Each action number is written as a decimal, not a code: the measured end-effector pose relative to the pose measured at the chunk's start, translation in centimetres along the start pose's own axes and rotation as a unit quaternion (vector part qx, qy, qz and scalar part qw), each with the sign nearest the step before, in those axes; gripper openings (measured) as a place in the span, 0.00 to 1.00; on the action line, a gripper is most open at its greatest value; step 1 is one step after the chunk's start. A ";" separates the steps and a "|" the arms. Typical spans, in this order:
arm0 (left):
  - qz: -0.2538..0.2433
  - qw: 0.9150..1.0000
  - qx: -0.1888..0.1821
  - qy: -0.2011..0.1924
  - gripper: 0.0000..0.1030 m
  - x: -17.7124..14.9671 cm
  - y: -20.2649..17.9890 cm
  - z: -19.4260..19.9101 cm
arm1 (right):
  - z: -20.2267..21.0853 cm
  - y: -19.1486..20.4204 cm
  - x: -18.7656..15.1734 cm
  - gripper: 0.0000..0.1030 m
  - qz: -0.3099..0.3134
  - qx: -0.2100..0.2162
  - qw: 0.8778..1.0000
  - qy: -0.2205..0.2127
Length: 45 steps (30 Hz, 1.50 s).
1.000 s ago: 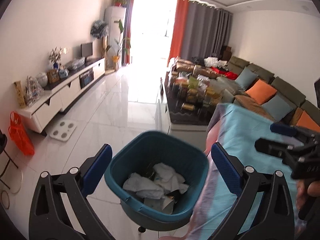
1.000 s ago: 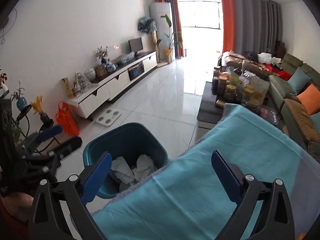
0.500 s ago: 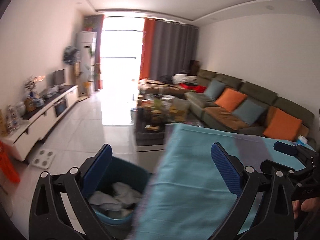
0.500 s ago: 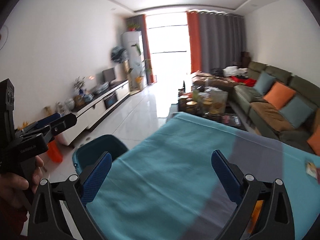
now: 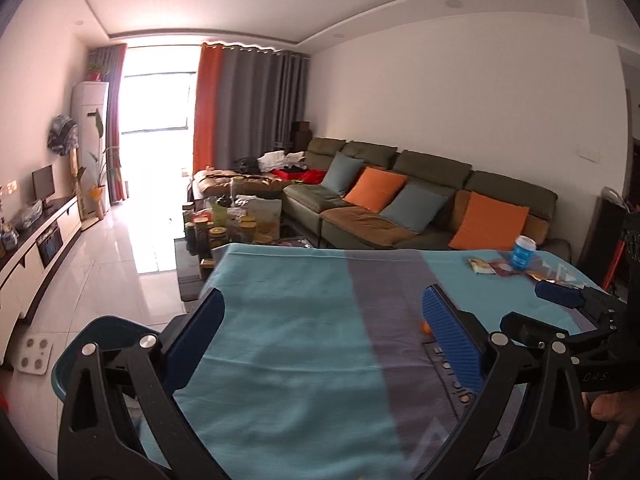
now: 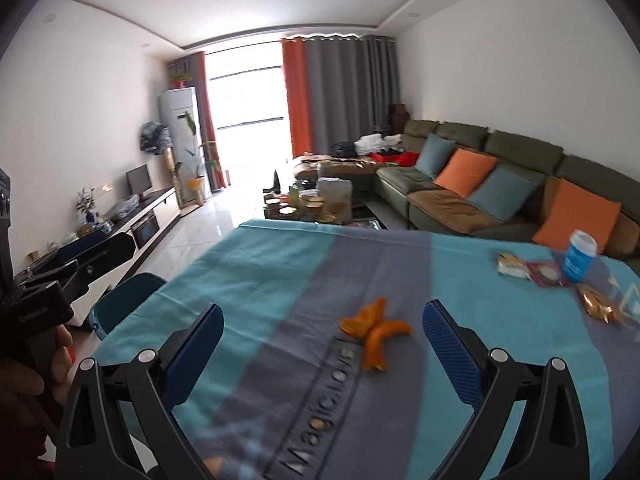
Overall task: Collect trash
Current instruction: 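Move both tools back over the orange peel pieces on the table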
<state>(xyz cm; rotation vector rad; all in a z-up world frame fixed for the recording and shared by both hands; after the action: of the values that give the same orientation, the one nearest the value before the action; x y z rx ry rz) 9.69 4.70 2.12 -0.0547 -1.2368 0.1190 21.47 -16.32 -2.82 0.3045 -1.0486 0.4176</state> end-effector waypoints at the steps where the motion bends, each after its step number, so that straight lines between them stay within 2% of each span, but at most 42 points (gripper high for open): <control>1: -0.004 1.000 -0.010 0.003 0.95 -0.1 -0.6 -0.1 | 0.4 -0.7 -0.4 0.93 -0.005 -0.007 1.000 -0.001; 9: -0.016 0.999 -0.047 0.017 0.95 -0.7 -3.3 -1.4 | 1.0 -3.5 -2.0 0.93 -0.039 -0.044 0.998 0.000; 15: -0.033 0.997 -0.058 0.035 0.95 -1.3 -4.2 -3.3 | -1.3 -4.4 -2.5 0.93 -0.033 -0.064 0.997 0.028; 20: -0.043 0.996 -0.060 0.055 0.95 -1.9 -4.3 -5.1 | -4.2 -4.6 -3.0 0.80 -0.025 -0.066 0.995 0.069; 22: -0.044 0.996 -0.059 0.060 0.95 -2.0 -4.3 -5.8 | -5.3 -4.8 -3.2 0.71 -0.025 -0.062 0.994 0.086; 29: -0.041 0.994 -0.056 0.080 0.95 -1.9 -3.8 -8.3 | -8.6 -4.7 -4.2 0.61 -0.014 -0.047 0.988 0.144; 32: -0.042 0.993 -0.060 0.087 0.95 -2.0 -3.7 -9.4 | -9.8 -4.6 -4.5 0.52 -0.011 -0.041 0.986 0.164; 35: -0.042 0.993 -0.060 0.093 0.95 -2.1 -3.9 -10.4 | -10.6 -4.6 -4.7 0.44 -0.012 -0.036 0.984 0.175; 39: -0.047 0.991 -0.064 0.104 0.95 -2.2 -4.2 -11.9 | -11.3 -4.4 -5.1 0.27 -0.009 -0.029 0.982 0.185; 45: -0.058 0.989 -0.071 0.120 0.95 -2.5 -5.2 -13.8 | -11.4 -4.7 -5.4 0.17 -0.021 -0.016 0.982 0.189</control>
<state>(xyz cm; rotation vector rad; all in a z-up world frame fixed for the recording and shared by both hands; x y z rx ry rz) 22.26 -0.44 -4.24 -0.1169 -1.0041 -0.0761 30.16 -16.51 -13.12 0.2078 -0.6754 0.4024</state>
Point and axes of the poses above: each gripper's, at about its wrist camera, not at the fingertips, and z roughly against the way its jaws point, y to its left, x to its top, the point moved 3 cm from there along -z, roughly the way its jaws point, and after that the axes turned 5 degrees about -x, right-handed, at the moved point
